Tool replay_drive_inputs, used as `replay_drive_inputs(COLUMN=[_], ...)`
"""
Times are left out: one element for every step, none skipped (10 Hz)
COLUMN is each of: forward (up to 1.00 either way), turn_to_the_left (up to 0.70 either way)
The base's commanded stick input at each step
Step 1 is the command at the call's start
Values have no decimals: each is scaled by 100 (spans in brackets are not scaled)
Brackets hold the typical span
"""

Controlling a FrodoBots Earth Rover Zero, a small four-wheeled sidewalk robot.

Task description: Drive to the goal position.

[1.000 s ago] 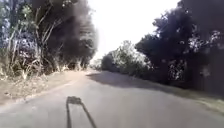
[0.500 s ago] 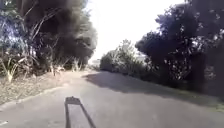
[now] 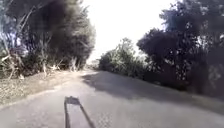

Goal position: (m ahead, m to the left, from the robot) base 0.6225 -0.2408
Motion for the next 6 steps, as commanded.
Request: replay_drive_inputs(forward=[100, 100, 100, 100, 100, 100], turn_to_the_left=[17, 23, 24, 16, 9, 1])
